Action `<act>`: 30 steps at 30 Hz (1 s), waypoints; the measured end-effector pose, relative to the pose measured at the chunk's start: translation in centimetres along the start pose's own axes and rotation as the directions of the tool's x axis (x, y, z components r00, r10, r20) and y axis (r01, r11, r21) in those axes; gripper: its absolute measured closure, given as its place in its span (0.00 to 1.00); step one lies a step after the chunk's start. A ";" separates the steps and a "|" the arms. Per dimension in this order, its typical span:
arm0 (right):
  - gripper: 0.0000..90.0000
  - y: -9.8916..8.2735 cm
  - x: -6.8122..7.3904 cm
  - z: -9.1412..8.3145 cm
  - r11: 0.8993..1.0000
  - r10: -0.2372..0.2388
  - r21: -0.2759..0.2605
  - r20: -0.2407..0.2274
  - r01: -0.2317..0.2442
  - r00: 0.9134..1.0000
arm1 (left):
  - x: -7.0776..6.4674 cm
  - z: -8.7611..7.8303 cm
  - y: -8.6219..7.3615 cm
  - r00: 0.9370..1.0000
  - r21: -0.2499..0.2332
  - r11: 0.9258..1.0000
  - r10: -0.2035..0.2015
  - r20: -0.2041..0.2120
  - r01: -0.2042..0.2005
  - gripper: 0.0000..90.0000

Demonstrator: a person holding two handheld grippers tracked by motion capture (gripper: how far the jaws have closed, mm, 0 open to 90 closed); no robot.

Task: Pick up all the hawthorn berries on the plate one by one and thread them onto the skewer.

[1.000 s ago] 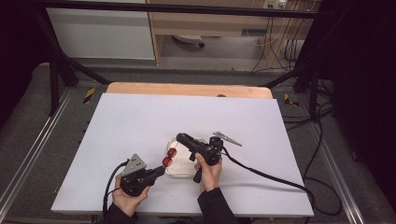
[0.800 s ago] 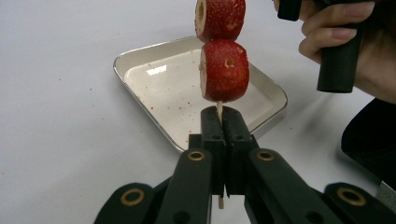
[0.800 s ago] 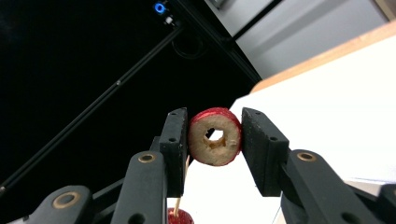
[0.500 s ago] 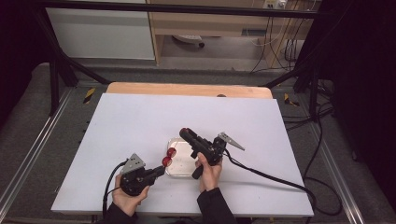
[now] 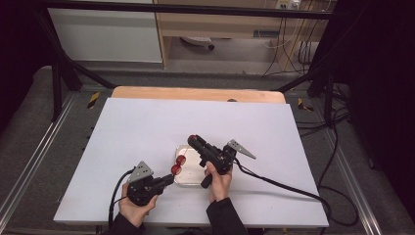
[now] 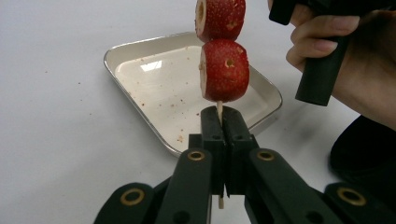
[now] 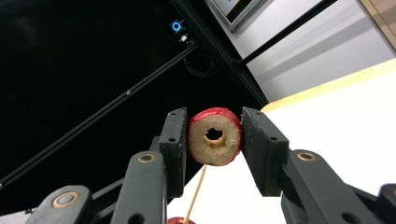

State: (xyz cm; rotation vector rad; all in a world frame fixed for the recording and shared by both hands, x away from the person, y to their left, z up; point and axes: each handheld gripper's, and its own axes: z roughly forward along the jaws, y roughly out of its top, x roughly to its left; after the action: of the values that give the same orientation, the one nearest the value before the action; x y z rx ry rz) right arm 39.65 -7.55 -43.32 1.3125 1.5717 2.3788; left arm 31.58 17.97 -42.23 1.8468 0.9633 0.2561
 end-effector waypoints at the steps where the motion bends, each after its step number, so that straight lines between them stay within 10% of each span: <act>1: 0.70 0.0 0.0 0.0 1.000 -0.002 0.001 0.000 0.002 1.000 | 0.0 0.0 0.0 1.000 0.001 1.000 0.000 0.000 0.000 0.99; 22: 0.58 -1.5 1.5 0.2 0.993 -0.038 0.111 0.026 0.035 0.999 | 0.1 0.0 -0.1 1.000 -0.033 0.999 -0.019 -0.023 0.018 0.99; 30: 0.27 0.6 1.2 -1.3 0.952 -0.161 0.279 0.119 0.122 0.980 | 0.6 0.1 -0.2 0.999 -0.016 1.000 0.002 -0.041 -0.003 0.99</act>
State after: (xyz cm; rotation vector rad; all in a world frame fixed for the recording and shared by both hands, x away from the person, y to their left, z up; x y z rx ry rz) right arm 38.33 -8.31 -42.27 1.3216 1.9282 1.9954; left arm 31.92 18.41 -42.59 1.8344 0.9847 0.3035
